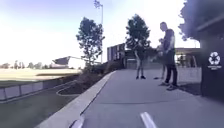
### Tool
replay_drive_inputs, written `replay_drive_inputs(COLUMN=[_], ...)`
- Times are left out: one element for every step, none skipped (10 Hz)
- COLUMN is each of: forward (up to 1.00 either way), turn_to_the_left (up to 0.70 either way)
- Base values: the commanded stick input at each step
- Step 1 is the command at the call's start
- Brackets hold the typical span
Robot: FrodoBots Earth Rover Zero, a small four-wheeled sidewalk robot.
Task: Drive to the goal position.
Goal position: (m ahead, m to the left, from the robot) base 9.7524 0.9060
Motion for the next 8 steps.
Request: replay_drive_inputs(forward=[0.98, 0.98, 0.98, 0.98, 0.98, 0.98, 0.98, 0.98], turn_to_the_left=[0.00, 0.00, 0.00, 0.00, -0.03, -0.28, -0.36, -0.39])
